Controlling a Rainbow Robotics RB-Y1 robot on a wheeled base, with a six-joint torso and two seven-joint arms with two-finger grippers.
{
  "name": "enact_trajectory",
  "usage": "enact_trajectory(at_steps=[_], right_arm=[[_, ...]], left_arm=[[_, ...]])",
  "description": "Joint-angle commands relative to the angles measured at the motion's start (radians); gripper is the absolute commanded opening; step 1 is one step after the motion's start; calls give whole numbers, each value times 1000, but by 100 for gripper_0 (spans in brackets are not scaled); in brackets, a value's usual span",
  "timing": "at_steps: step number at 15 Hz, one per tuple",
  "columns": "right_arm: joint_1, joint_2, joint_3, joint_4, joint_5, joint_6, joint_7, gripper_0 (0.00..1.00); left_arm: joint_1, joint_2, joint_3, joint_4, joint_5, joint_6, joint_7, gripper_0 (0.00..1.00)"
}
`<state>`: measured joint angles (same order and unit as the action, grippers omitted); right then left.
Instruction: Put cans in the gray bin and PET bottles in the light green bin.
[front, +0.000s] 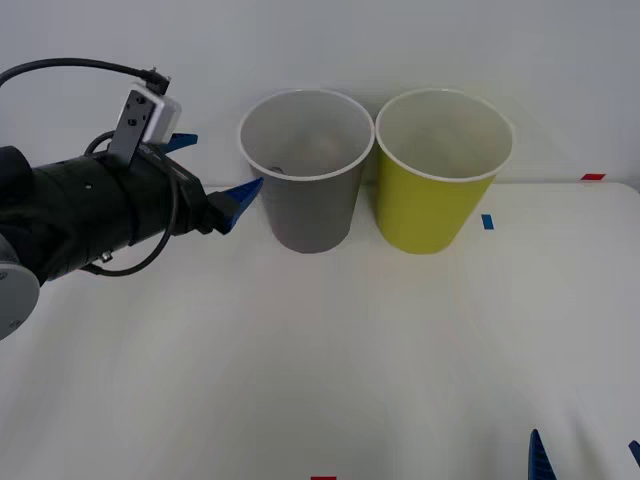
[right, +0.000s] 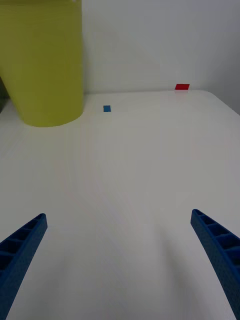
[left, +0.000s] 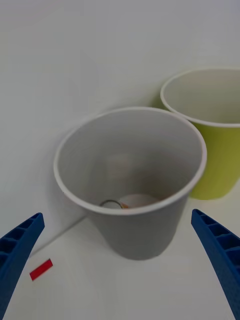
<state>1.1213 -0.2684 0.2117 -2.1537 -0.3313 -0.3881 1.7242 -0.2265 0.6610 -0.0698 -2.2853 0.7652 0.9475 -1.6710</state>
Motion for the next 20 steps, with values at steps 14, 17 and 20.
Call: enact_trajectory(at_steps=[14,17,20], right_arm=[[0,0,0,0,0,0,0,100],[0,0,0,0,0,0,0,100],[0,0,0,0,0,0,0,100]], left_arm=[[682,-126,-119,-60,-254,-664,-101,100],[745,-138,-183,58,-348,-915,-88,100],[834,-138,-194,124,-392,-1090,-52,100]])
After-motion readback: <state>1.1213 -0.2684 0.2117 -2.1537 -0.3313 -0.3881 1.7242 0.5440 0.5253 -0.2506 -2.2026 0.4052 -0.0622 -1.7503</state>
